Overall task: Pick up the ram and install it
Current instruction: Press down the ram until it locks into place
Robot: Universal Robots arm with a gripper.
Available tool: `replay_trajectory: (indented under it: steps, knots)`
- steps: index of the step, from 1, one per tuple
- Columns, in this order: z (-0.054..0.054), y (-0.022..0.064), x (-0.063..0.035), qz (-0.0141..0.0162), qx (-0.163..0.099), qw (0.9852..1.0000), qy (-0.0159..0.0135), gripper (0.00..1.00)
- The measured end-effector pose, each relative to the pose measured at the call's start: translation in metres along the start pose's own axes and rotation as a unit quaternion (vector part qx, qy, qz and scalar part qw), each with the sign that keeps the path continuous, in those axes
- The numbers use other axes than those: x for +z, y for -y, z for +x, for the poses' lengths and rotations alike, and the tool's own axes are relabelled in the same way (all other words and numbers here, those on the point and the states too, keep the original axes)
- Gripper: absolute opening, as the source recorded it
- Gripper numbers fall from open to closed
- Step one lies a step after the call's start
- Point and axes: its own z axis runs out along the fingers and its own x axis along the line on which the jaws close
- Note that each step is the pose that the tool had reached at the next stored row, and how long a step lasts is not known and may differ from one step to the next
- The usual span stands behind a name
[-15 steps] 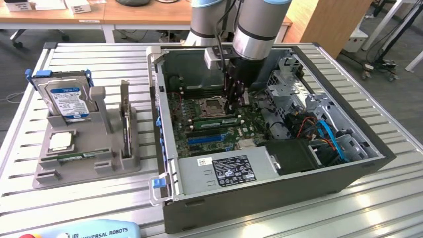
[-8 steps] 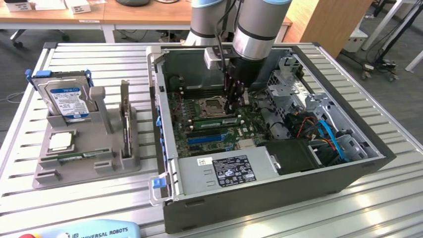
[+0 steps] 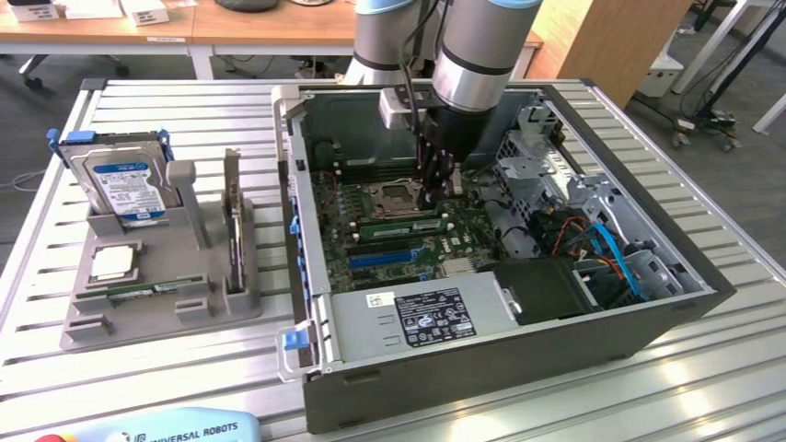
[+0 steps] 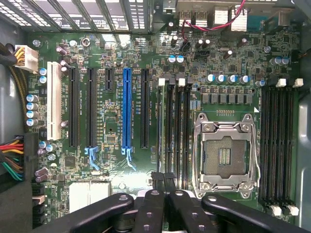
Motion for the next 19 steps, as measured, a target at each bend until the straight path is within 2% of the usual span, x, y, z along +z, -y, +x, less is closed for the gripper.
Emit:
replay_trajectory:
  steps: [10, 19]
  knots:
    - [0.0, 0.0006, 0.0, 0.0, 0.0, 1.0, 0.0, 0.1]
    - [-0.0001, 0.0083, -0.0004, 0.0, 0.0, 1.0, 0.0, 0.1]
